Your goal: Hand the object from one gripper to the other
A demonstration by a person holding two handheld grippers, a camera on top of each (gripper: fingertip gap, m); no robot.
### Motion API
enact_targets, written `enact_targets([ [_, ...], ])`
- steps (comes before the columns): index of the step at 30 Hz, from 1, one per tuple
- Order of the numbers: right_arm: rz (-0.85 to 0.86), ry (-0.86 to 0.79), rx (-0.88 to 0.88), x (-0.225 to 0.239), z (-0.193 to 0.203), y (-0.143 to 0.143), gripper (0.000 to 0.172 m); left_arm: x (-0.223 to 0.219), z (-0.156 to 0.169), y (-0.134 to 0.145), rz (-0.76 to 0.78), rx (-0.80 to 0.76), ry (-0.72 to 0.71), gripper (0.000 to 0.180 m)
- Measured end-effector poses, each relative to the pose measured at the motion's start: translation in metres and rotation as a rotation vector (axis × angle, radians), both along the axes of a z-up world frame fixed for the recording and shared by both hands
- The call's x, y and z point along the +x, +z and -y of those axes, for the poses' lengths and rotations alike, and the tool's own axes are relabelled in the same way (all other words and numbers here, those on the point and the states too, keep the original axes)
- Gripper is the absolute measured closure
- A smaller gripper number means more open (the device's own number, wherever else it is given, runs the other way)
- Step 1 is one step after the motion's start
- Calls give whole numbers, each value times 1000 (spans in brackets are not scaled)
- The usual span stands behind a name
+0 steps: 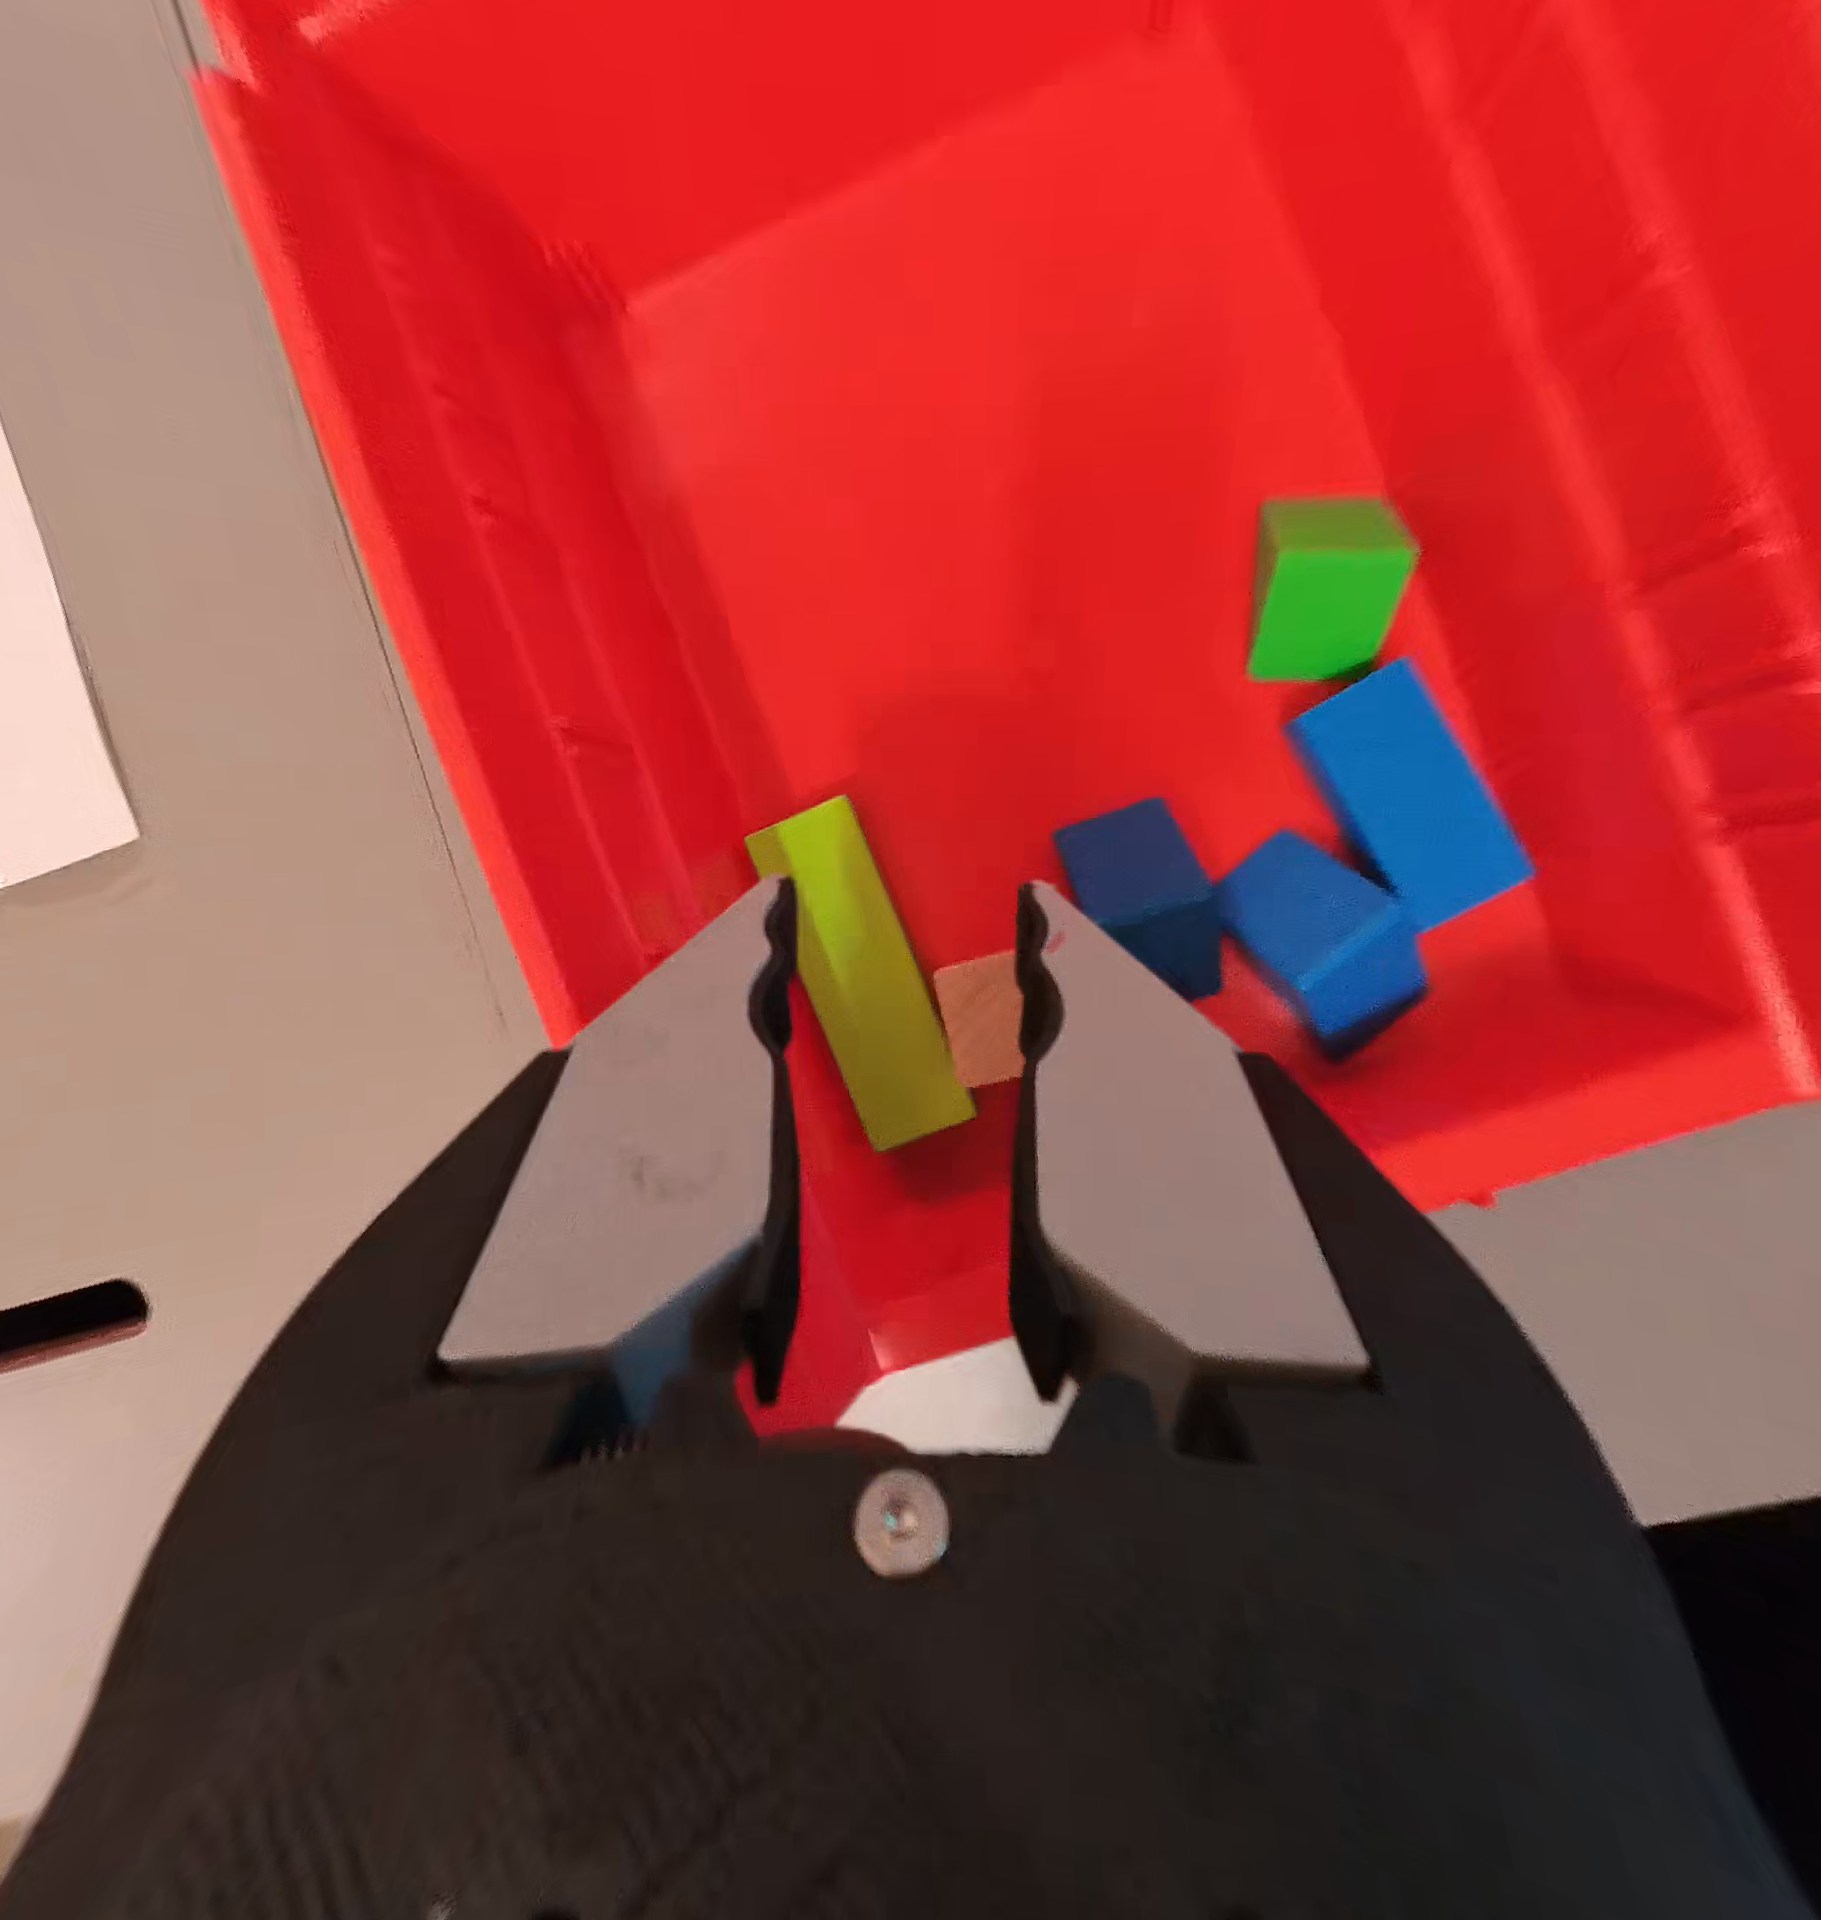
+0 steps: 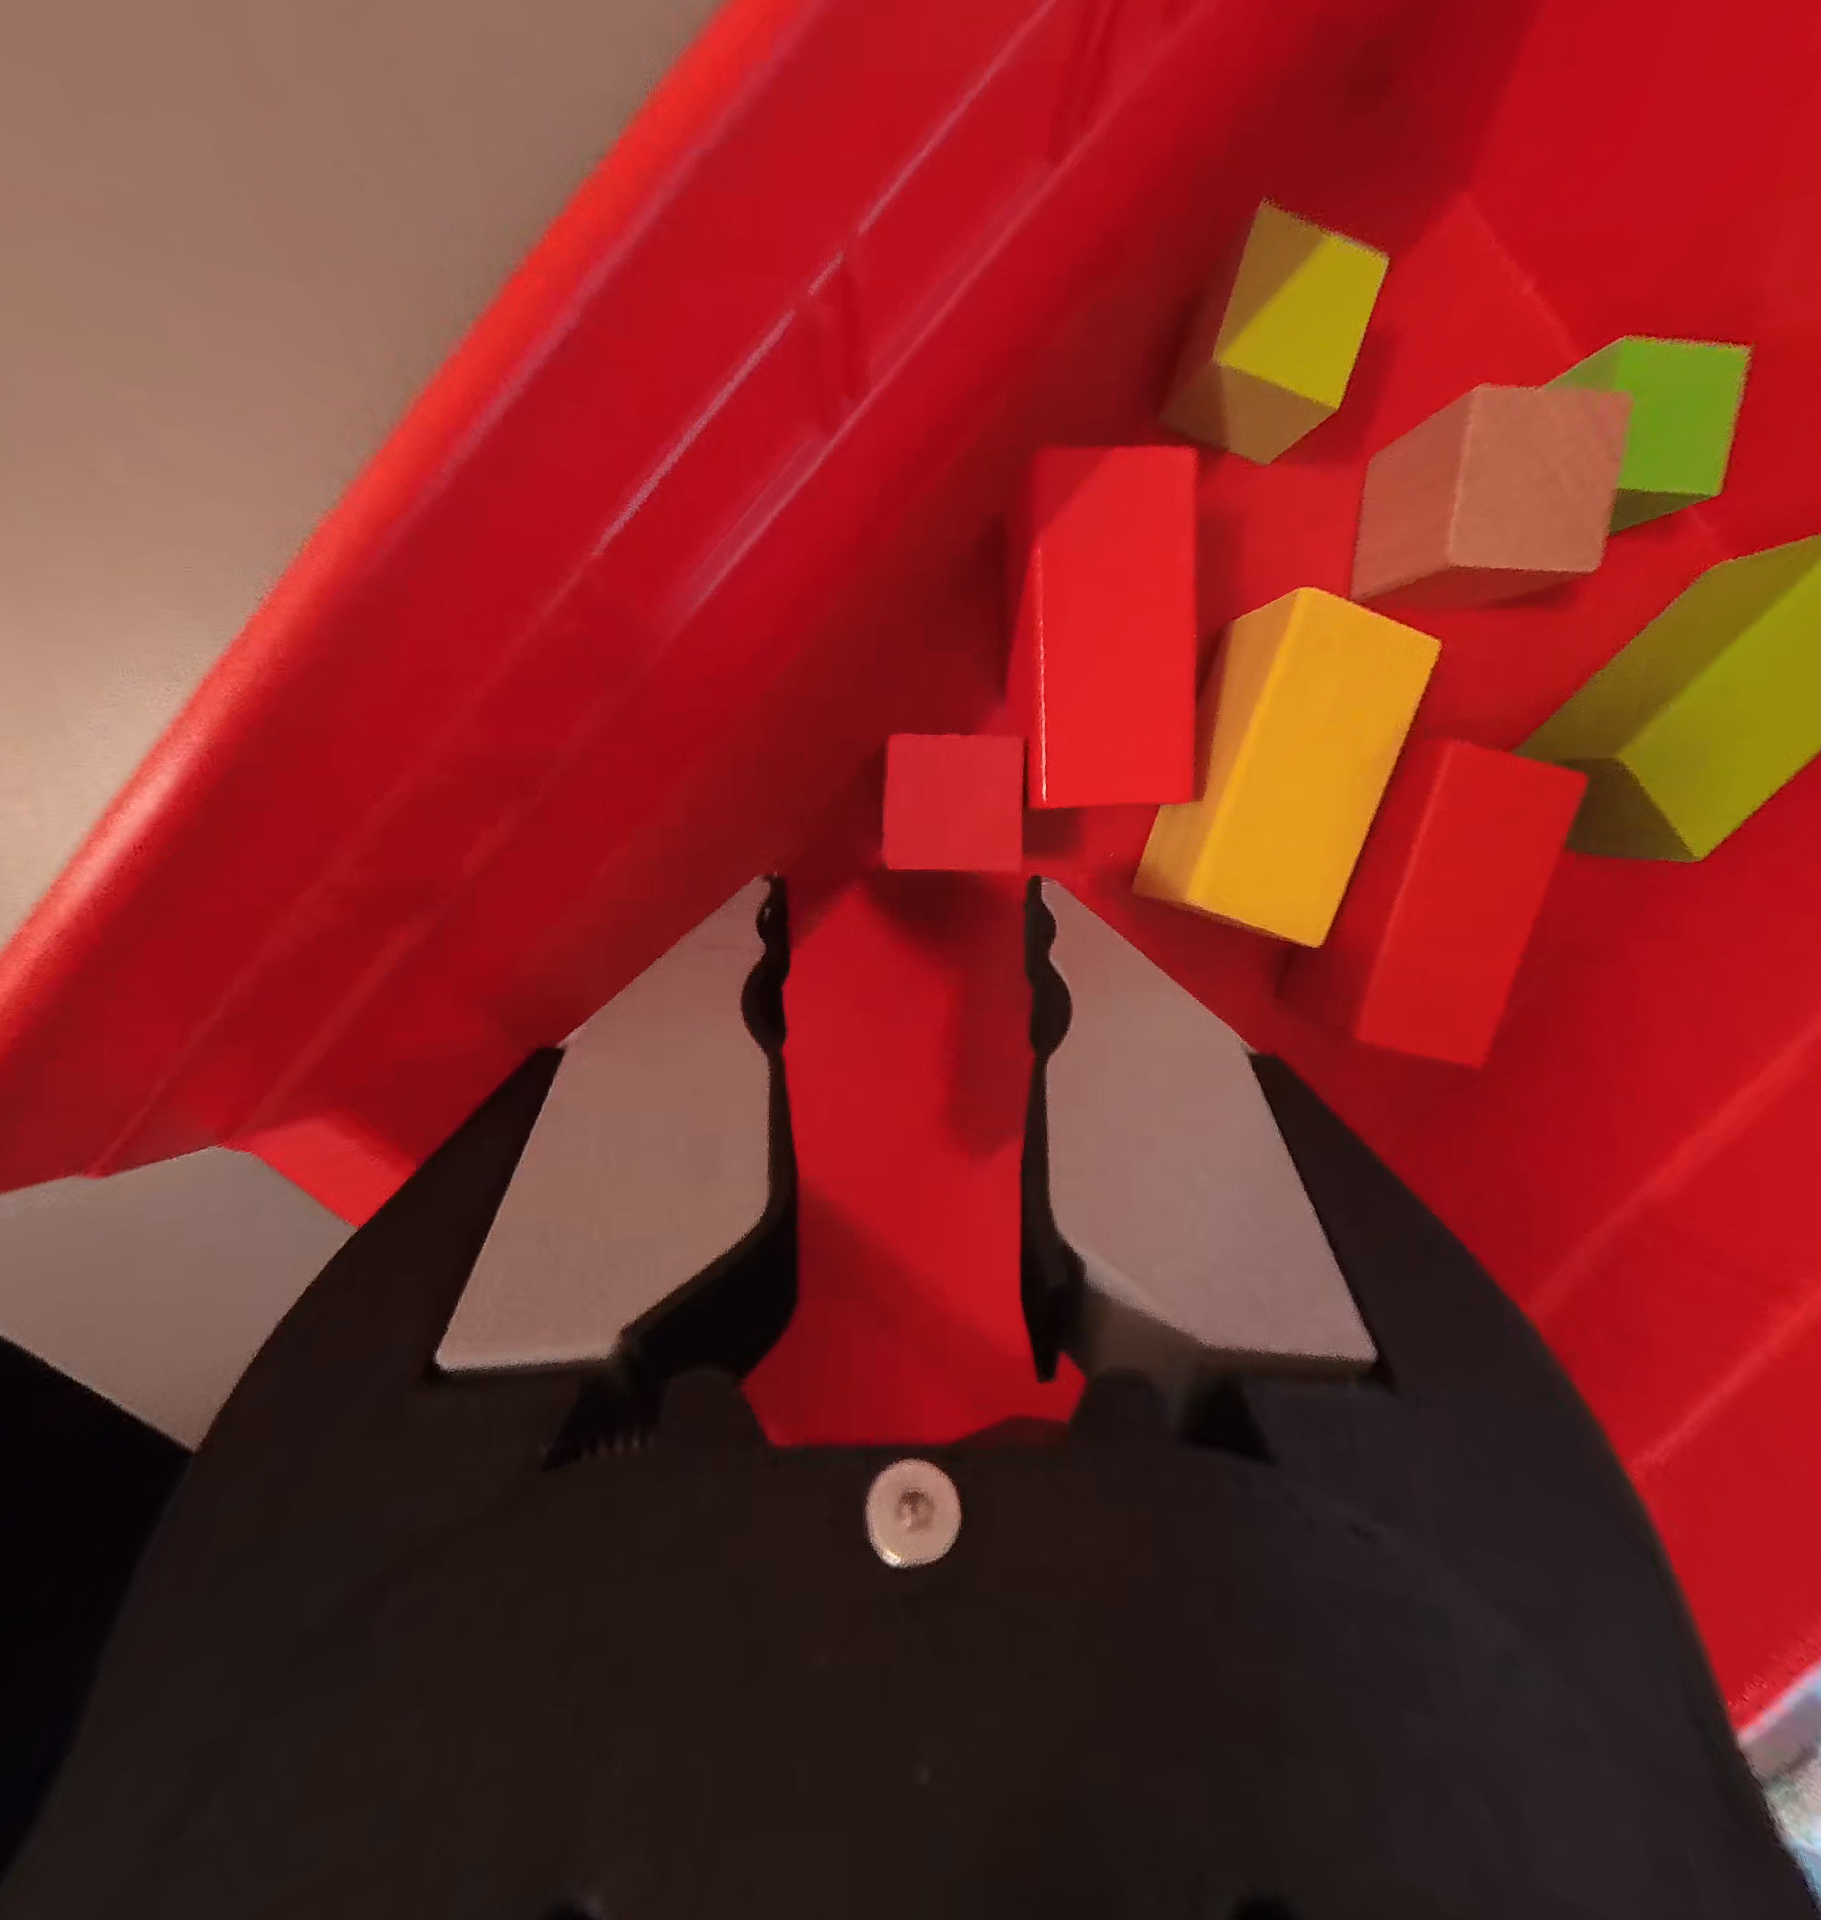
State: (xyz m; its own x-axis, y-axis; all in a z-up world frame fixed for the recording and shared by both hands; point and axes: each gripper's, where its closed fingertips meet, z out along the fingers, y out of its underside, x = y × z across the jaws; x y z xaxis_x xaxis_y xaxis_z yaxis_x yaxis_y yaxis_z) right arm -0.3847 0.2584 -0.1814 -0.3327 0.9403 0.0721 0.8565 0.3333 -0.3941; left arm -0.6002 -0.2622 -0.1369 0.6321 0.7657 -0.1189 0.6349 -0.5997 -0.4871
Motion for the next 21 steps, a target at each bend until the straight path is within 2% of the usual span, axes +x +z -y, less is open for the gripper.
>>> enact_targets([
  [3,-44,21,-4,4,4,13,128,-6,3,-20,57,-117,25,155],
  [9,-150,31,-4,13,5,43,125,-7,12,-48,214,-182,105,147],
  [12,-204,34,-16,14,4,56,125,-11,17,-55,239,-210,143,153],
  [14,-218,29,-16,15,2,59,125,-12,18,-56,258,-225,161,147],
  [18,-230,25,-4,16,-1,62,125,-8,7,-60,303,-233,140,116],
  [21,-235,27,-7,16,-1,63,125,-8,1,-60,294,-237,124,113],
])
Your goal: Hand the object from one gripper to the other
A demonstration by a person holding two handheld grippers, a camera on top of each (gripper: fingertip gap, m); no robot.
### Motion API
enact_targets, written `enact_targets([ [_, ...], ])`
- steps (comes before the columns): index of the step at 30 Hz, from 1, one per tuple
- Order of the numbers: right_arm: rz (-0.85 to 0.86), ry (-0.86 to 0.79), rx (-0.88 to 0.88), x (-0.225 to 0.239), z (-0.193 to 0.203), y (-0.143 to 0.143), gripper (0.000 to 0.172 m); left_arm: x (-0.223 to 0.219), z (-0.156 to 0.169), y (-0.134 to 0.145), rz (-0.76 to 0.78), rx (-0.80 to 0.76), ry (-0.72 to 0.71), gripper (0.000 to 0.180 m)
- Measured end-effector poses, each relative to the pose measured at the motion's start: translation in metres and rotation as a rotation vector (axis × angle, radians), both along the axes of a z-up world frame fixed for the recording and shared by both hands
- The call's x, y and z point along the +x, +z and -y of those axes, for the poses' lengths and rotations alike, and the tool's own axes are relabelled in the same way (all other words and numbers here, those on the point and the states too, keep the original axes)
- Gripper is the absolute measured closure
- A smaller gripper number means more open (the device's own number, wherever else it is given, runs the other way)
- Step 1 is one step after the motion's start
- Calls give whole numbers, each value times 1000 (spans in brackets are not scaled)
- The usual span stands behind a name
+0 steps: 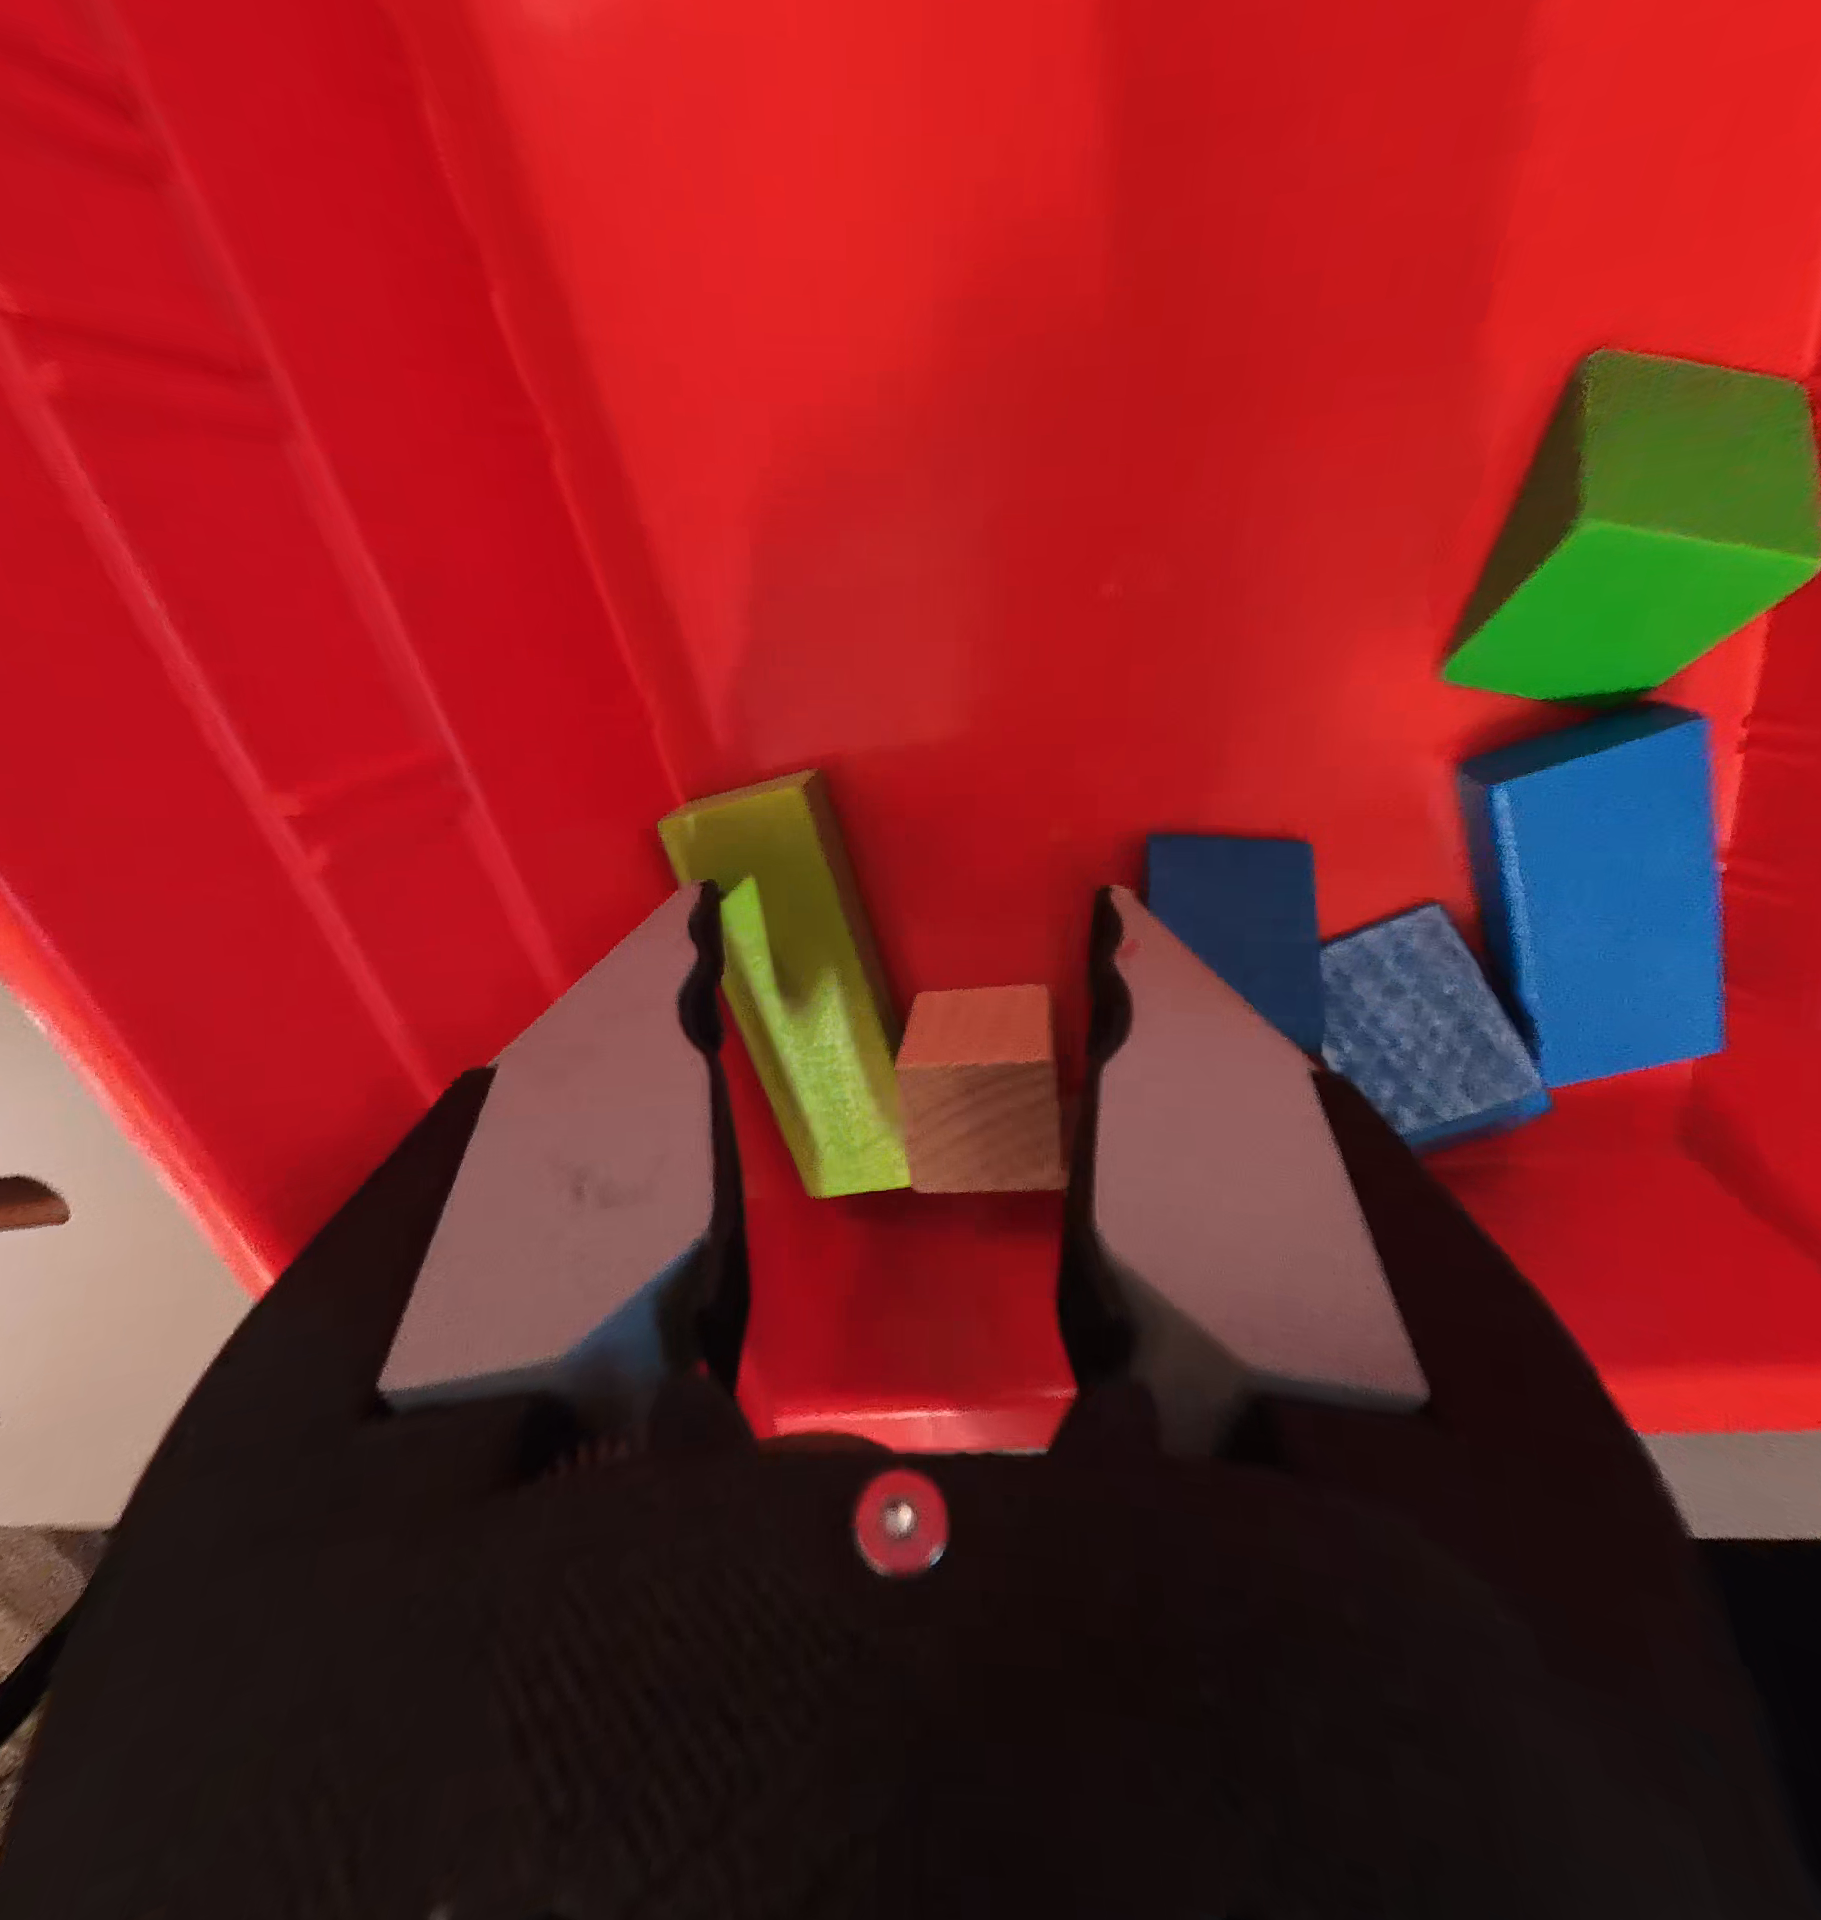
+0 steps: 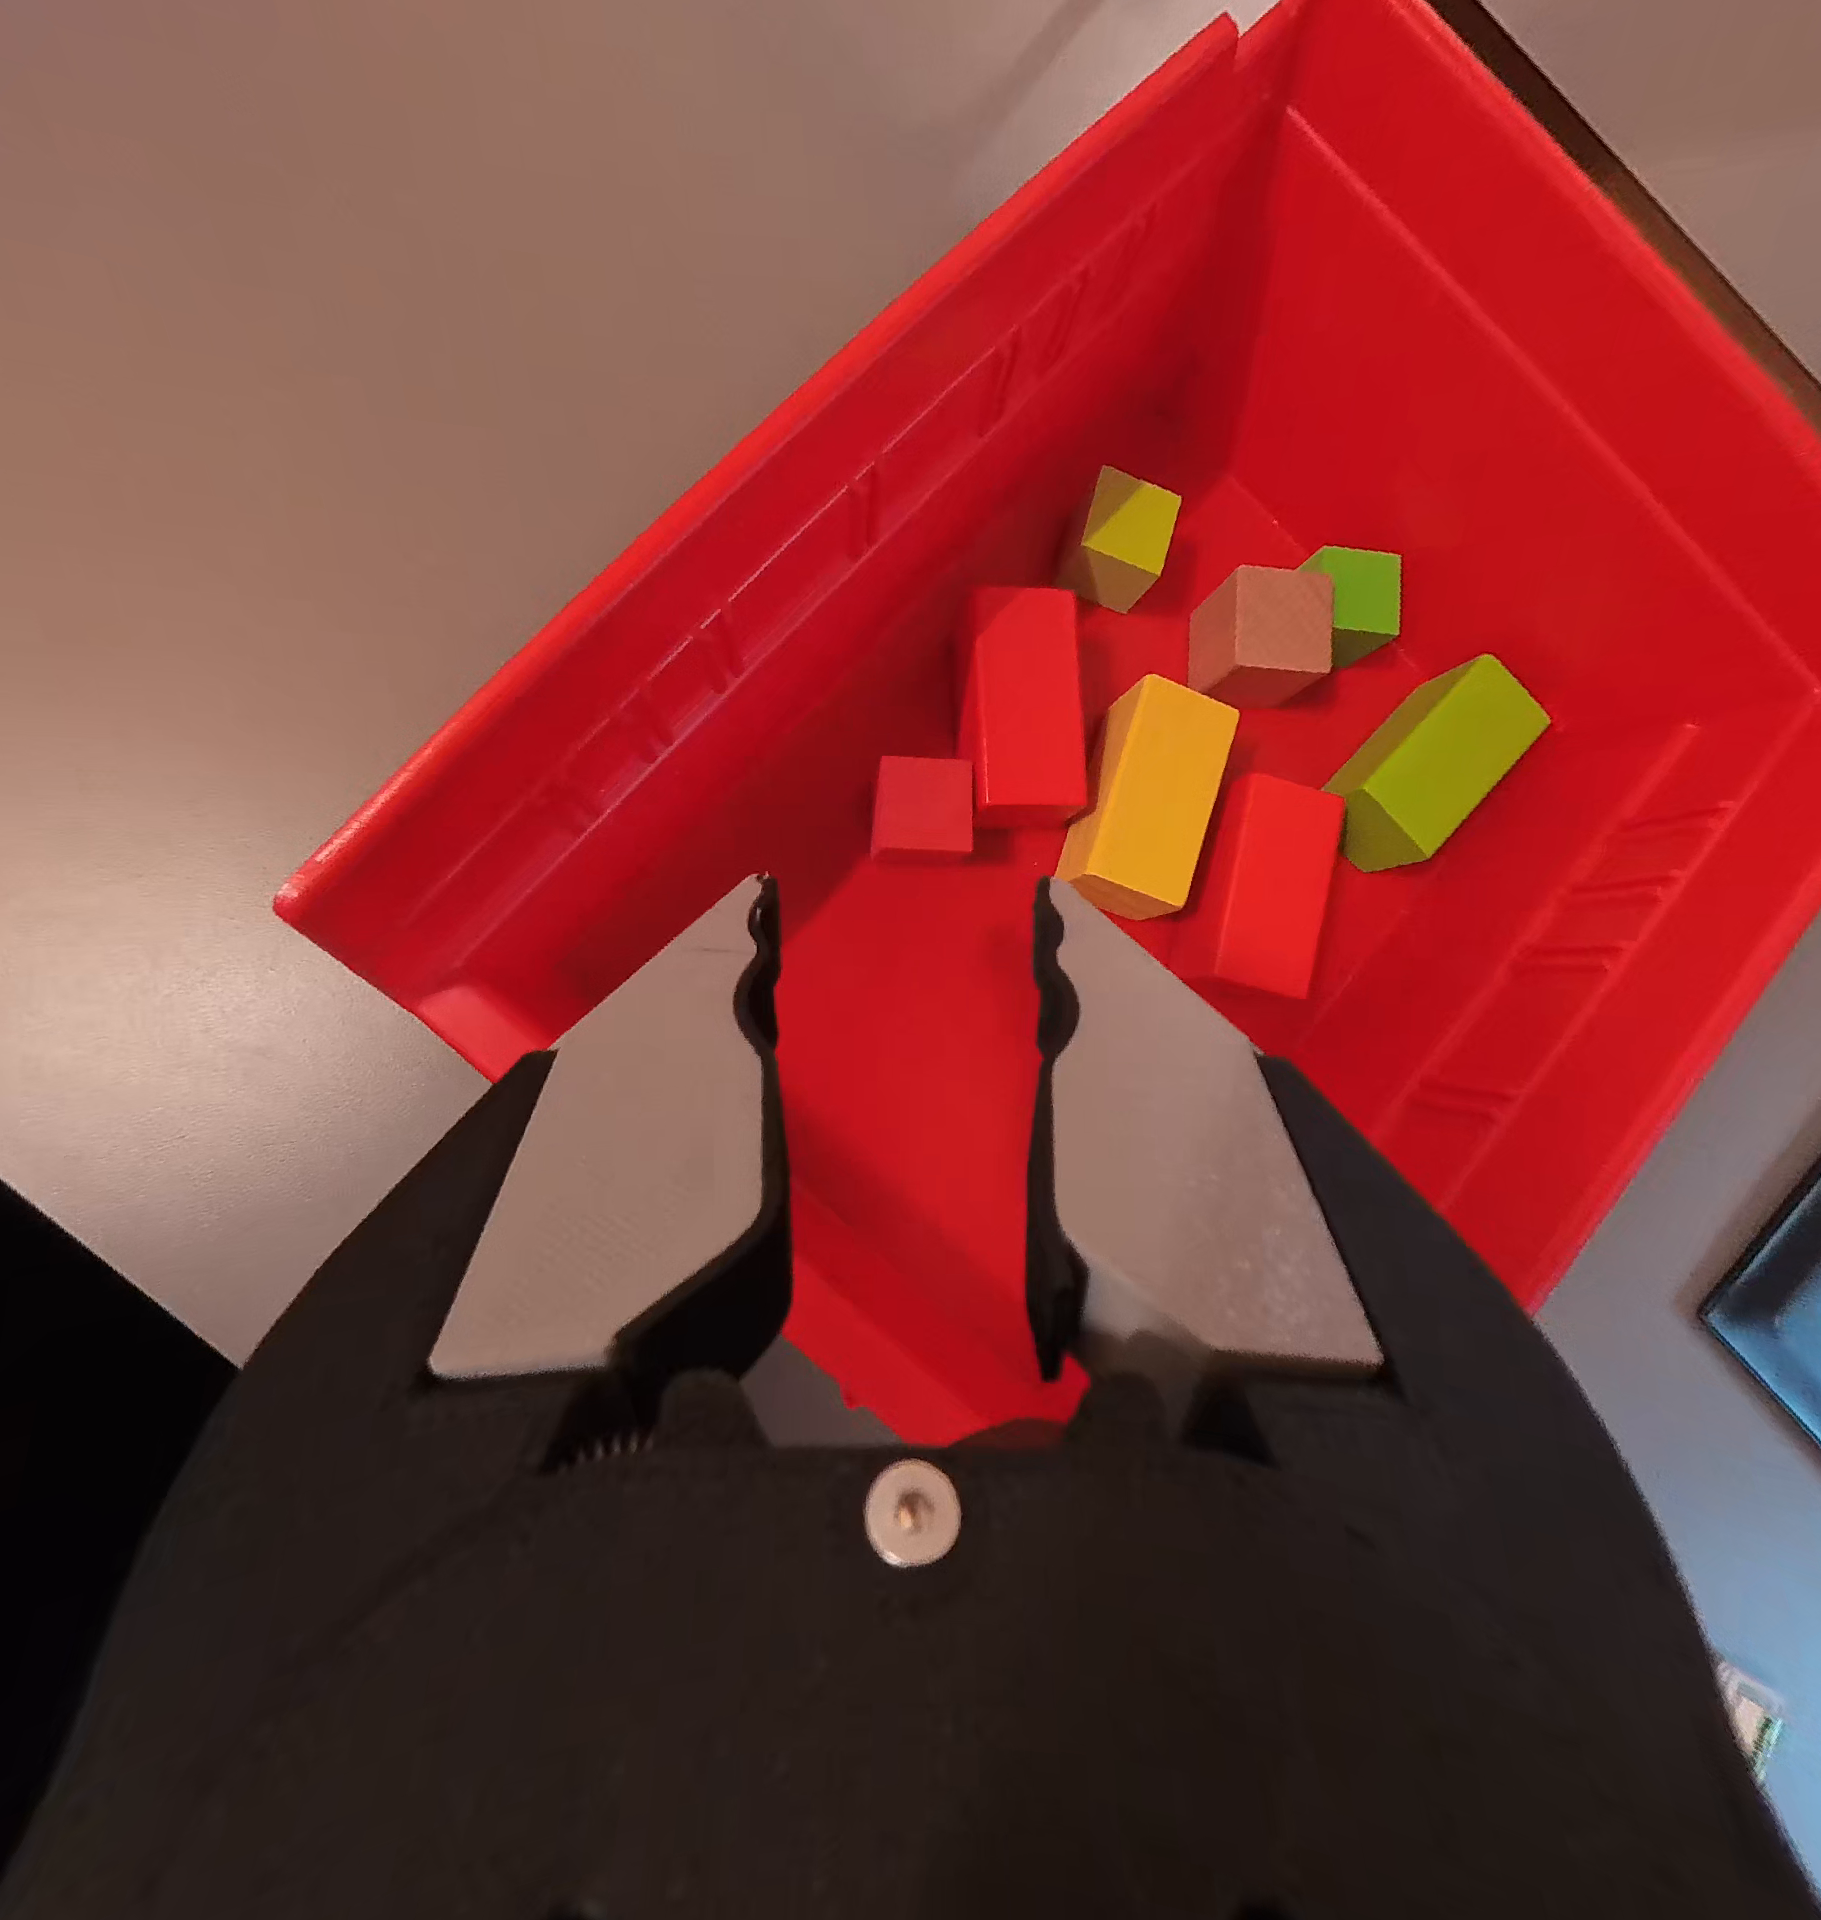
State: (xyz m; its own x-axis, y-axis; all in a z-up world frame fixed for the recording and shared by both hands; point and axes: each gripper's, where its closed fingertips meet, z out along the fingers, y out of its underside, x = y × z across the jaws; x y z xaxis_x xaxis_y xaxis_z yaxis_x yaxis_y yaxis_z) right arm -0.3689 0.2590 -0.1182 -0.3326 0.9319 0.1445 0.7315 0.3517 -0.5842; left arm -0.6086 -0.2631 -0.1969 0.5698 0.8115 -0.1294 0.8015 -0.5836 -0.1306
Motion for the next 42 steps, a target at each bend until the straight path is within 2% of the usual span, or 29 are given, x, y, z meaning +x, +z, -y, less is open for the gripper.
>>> enact_targets([
  [2,-3,6,0,0,2,1,125,3,-14,3,15,81,-9,113],
  [4,-9,13,0,-1,3,2,125,9,-23,5,54,129,-15,130],
  [5,-10,12,0,-1,3,2,125,12,-23,4,75,125,-12,137],
  [8,-3,10,2,-2,3,1,125,12,-14,-1,75,63,-13,136],
  [17,4,16,1,-5,4,-3,125,7,-9,-8,74,89,-32,163],
  [18,6,13,3,-5,3,-4,125,9,-13,-8,75,103,-70,180],
  [23,-9,11,-3,-5,3,-1,126,6,-36,2,7,203,-131,180],
  [27,-5,13,7,-5,4,-1,126,6,-37,22,-15,211,-122,180],
  [32,-10,14,8,-7,5,-1,126,14,-37,35,11,222,-149,168],
  [38,-16,9,6,-6,4,1,126,30,-24,44,66,261,-142,156],
  [42,-23,6,6,-6,4,2,126,41,-8,42,78,218,-126,154],
])
